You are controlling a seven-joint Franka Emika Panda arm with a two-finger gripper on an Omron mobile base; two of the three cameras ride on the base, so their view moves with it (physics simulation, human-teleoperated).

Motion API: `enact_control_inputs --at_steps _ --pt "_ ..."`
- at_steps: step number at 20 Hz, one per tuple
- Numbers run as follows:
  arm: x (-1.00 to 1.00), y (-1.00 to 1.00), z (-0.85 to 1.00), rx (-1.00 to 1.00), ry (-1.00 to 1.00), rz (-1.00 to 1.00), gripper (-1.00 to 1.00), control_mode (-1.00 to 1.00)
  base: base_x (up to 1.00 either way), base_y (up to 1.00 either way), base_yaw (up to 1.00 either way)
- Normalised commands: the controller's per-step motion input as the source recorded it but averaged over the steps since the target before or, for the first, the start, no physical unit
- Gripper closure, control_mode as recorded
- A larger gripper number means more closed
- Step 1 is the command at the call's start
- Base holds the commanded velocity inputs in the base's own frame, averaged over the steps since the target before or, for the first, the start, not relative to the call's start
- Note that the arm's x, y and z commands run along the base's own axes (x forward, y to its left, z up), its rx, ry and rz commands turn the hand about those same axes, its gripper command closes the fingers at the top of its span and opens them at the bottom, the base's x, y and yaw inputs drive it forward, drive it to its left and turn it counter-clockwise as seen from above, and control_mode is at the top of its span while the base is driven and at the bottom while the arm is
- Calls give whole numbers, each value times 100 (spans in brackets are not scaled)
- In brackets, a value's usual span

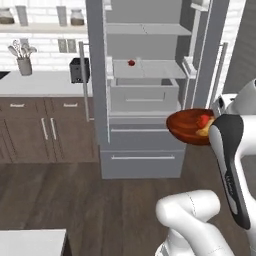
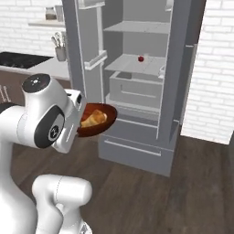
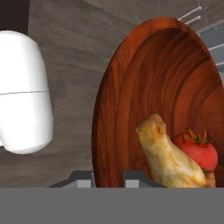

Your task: Pick the chicken drumstick and tomato from their plates and place them in the bowl. Then put the bowl in the fridge.

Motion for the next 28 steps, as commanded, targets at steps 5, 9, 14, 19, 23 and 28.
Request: enact_control_inputs --at_steps 5,9,14,19,23,28 --pt "0 0 0 0 0 0 100 100 91 17 -12" --pt "0 0 0 0 0 0 100 100 60 25 -12" --pt "0 0 0 0 0 0 100 100 42 34 -17" --pt "0 0 0 0 0 0 100 100 61 41 -19" --pt "0 0 0 0 0 0 100 100 78 0 -7" --pt "0 0 0 0 0 0 100 100 83 -2 0"
